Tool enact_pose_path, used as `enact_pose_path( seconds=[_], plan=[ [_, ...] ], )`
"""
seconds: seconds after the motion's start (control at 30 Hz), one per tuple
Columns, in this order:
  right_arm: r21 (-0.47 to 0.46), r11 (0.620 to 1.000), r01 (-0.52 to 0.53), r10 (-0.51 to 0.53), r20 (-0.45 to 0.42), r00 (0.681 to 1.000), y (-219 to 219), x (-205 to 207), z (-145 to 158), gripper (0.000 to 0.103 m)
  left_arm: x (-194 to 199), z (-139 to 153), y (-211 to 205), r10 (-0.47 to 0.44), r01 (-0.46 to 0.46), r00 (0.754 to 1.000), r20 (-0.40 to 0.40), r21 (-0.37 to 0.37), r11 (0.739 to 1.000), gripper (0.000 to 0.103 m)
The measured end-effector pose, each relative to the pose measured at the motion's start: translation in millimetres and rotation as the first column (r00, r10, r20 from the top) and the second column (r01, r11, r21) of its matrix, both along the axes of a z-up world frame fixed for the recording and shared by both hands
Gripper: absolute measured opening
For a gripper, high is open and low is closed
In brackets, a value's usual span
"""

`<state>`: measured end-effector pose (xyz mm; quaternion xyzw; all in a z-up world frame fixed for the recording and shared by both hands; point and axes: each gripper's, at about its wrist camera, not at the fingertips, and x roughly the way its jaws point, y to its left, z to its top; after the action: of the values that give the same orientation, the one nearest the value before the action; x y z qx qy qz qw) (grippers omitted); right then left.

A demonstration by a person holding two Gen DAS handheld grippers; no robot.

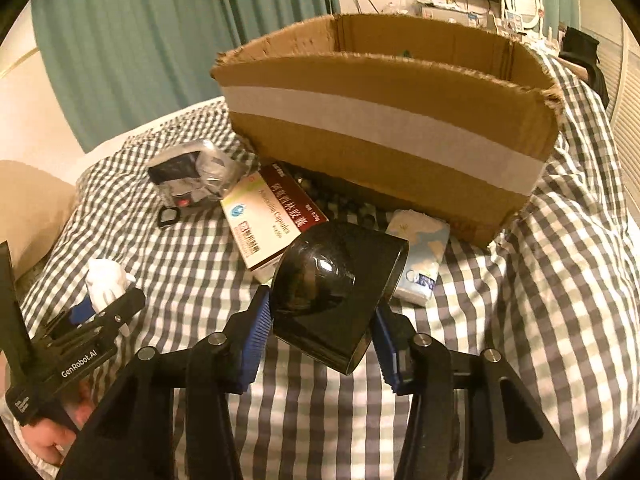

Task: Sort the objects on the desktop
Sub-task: 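Grasp the white bear toy with the left tool while the right tool grasps a black cup, then lift the bear toy and black cup and carry them over the box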

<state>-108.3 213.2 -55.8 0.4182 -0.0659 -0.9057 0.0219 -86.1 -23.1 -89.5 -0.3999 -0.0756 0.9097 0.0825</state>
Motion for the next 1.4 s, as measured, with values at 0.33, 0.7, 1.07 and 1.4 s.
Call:
enact_pose_path(
  seconds=[0.33,0.7,1.07,1.4],
  plan=[
    [-0.123,0.990,-0.067,0.061,-0.049,0.997,-9.2,28.0,22.8,0.047,6.4,35.6,10.1,-0.007,0.007,1.000,-0.021,0.010,1.000,0.082],
    [-0.122,0.987,-0.108,0.086,-0.173,0.981,8.1,34.4,80.9,0.047,1.6,107.4,58.4,-0.137,0.141,0.980,-0.146,0.017,0.990,0.082],
    [-0.028,0.999,-0.036,0.027,-0.264,0.964,67.7,-32.9,138.7,0.047,-67.7,179.7,128.8,-0.268,0.274,0.923,-0.276,-0.018,0.961,0.082],
    [-0.042,0.996,0.080,-0.085,-0.153,0.985,124.2,-132.1,113.3,0.047,-180.3,178.3,201.3,-0.352,0.338,0.907,-0.230,-0.098,0.936,0.082]
  ],
)
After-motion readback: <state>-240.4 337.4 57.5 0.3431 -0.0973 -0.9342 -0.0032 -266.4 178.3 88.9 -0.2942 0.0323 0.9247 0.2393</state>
